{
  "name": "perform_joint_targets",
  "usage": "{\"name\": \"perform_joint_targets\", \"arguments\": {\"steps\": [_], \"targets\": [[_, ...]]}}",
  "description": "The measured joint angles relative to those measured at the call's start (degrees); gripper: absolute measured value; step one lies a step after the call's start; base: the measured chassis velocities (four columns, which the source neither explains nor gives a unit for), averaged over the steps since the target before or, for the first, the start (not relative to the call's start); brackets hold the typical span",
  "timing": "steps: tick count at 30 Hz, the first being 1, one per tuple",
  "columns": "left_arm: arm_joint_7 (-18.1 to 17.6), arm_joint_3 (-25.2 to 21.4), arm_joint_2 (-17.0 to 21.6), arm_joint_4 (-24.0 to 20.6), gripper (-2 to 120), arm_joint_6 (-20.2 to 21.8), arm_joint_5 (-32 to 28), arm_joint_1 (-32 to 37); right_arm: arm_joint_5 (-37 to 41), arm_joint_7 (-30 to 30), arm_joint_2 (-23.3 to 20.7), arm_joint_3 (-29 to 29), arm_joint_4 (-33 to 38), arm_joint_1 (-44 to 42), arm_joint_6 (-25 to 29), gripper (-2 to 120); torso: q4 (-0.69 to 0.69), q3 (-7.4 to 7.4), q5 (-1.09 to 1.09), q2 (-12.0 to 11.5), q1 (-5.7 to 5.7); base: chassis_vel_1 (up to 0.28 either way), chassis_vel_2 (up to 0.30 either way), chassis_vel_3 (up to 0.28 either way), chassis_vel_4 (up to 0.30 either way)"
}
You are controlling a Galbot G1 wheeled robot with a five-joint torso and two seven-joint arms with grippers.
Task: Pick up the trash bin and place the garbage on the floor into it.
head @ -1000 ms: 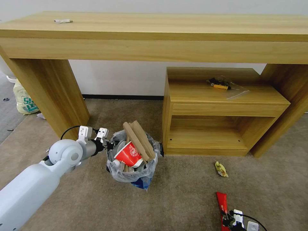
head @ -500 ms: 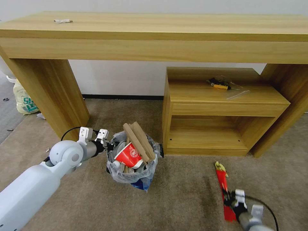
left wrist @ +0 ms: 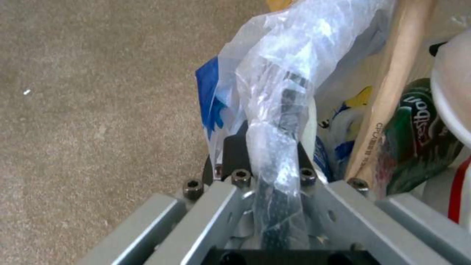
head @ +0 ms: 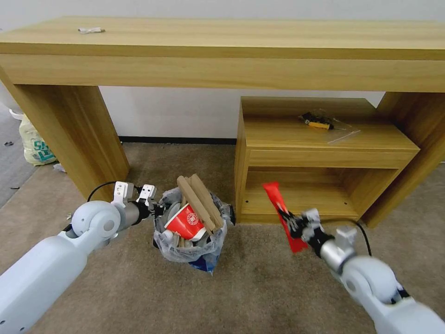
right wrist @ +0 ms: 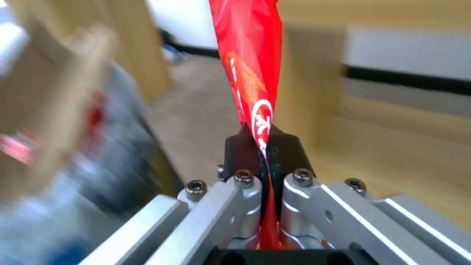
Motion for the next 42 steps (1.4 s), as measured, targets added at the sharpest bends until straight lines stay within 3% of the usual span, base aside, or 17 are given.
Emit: {"name": "perform_joint_targets", "arguments": {"steps": [6,8,18,42], "targets": [[0.01,0.69,-0.2,0.63,0,0.0,0.02,-0.46,5.3,1.59,-0.59,-5.34,4.23,5.63,-1.45,0,-0.01,-0.01,0.0,0.0,0.0,0.0,0.0,0.0,0.0],[-0.01,1.46,-1.05,1.41,0,0.0,0.09,-1.51,7.88,3.09,0.03,-10.23,5.72,9.49,-1.78,0,-0.02,-0.01,-0.01,0.0,0.0,0.0,0.0,0.0,0.0],[-0.77,3.42,-2.32,2.51,0,0.0,-0.5,-4.68,13.05,6.76,4.85,-25.49,4.18,20.51,-3.03,0,-0.01,0.0,-0.01,0.0,0.01,0.0,0.0,0.0,0.0],[-4.21,2.94,-1.03,-0.89,0,0.0,-4.42,-4.22,5.27,3.93,15.03,-31.74,-6.6,26.66,-0.01,0,-0.01,-0.01,-0.01,0.0,0.0,0.0,0.0,0.0,0.0]]}}
